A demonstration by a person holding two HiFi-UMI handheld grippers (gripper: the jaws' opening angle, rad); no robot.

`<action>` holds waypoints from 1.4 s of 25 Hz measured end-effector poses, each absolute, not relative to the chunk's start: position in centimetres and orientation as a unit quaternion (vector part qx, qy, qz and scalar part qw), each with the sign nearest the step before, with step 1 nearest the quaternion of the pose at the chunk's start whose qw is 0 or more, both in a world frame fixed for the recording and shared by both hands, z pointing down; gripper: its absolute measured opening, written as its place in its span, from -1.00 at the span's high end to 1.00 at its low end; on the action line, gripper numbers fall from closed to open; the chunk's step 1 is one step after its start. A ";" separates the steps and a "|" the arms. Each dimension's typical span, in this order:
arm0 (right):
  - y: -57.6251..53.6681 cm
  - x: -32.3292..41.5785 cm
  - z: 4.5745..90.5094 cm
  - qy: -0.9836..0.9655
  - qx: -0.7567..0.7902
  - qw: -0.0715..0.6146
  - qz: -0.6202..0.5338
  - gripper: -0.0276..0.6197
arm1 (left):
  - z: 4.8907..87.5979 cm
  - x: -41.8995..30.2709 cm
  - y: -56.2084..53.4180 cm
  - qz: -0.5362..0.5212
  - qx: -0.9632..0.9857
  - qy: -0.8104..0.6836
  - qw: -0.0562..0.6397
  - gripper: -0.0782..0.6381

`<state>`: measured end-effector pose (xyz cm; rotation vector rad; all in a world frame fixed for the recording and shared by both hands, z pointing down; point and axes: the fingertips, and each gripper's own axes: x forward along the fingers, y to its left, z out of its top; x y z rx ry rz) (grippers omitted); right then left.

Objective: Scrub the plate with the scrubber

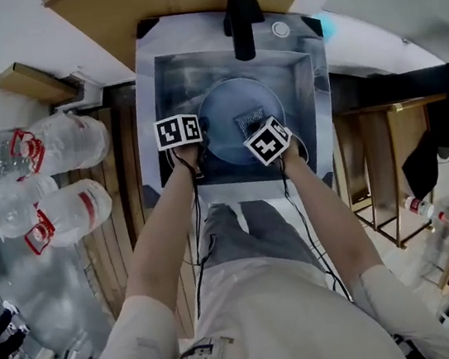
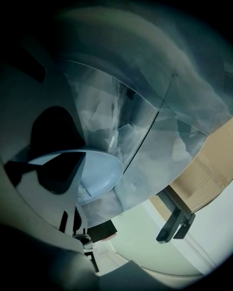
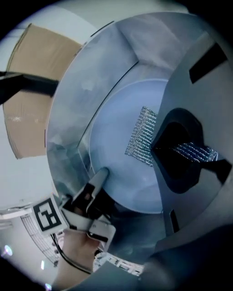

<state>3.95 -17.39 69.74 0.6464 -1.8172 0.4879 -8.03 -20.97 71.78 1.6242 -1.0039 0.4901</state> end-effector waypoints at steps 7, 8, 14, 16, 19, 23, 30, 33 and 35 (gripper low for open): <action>-13.9 -2.8 67.1 -0.838 0.164 0.490 0.179 0.81 | 71.1 -8.0 -20.8 0.252 0.720 -0.430 0.483 0.59; -14.1 -3.1 66.2 -0.843 0.168 0.479 0.177 0.81 | 70.9 -7.9 -20.6 0.248 0.725 -0.422 0.484 0.50; -17.9 -1.2 57.8 -0.858 0.284 0.399 0.155 0.81 | 65.6 -8.8 -20.9 0.214 0.762 -0.408 0.455 0.43; -19.2 -0.2 54.3 -0.861 0.320 0.369 0.142 0.81 | 62.3 -8.8 -21.7 0.173 0.780 -0.403 0.446 0.43; -19.8 0.6 48.9 -0.857 0.349 0.368 0.087 0.81 | 56.5 -9.1 -22.5 0.109 0.802 -0.401 0.430 0.43; -19.9 0.9 41.9 -0.866 0.380 0.322 0.052 0.81 | 48.7 -9.4 -22.8 0.068 0.826 -0.399 0.392 0.47; -19.7 2.1 30.1 -0.871 0.433 0.232 -0.013 0.81 | 35.9 -10.7 -22.6 0.057 0.870 -0.402 0.279 0.60; -19.1 2.2 25.1 -0.877 0.439 0.190 -0.036 0.81 | 30.7 -10.5 -22.2 0.022 0.889 -0.392 0.234 0.64; -18.3 2.4 21.6 -0.879 0.443 0.168 -0.063 0.81 | 27.5 -10.4 -21.9 0.002 0.897 -0.390 0.206 0.65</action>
